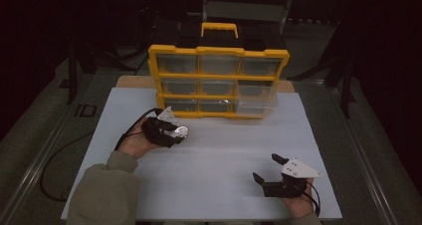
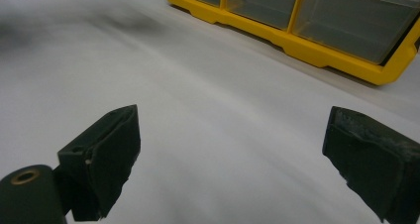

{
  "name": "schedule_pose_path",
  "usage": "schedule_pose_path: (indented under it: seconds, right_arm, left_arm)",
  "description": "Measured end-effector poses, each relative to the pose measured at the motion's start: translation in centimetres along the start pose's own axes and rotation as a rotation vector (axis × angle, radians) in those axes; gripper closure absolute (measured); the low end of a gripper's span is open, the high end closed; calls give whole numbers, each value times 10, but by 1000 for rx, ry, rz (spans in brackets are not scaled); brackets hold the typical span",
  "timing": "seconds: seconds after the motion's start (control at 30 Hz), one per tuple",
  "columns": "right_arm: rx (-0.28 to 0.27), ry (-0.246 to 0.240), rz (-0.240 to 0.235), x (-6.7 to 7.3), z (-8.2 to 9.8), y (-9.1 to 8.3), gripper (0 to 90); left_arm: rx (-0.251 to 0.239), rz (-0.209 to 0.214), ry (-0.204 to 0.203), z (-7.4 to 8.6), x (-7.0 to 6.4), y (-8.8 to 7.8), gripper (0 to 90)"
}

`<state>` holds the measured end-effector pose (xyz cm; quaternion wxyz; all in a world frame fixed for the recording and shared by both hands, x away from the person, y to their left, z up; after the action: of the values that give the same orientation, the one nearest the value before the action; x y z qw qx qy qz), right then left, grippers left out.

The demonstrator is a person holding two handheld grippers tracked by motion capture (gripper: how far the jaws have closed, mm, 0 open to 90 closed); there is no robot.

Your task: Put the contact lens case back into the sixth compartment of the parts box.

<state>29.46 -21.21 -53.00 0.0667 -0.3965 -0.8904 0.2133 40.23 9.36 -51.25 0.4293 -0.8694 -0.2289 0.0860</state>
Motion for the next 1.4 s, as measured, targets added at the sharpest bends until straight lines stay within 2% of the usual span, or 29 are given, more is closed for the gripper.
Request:
schedule_pose_path:
  seconds: [0.43, 0.93, 1.2, 1.4]
  right_arm:
    - [-2, 3, 0, 0, 0, -1, 78]
    - [-6, 4, -1, 0, -1, -1, 78]
    - [-9, 2, 1, -1, -1, -1, 78]
    - [-10, 4, 0, -1, -2, -1, 78]
  left_arm:
    - [-23, -9, 7, -13, 5, -16, 494]
    - [-28, -20, 30, -27, 9, -30, 494]
    - [-47, -32, 26, -36, 13, -39, 494]
    - [-46, -35, 42, -41, 15, -43, 494]
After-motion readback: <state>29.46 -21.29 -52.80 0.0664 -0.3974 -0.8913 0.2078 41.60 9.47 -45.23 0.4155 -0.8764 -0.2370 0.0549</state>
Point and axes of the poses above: each handheld gripper's, and its own axes: y roughly forward along the jaws, z roughly out of its underside, x roughly to its left, the point moved 9 cm from there along y, roughly forward along the jaws, and after that the axes turned 1 degree about -y, right-handed, at the moved point
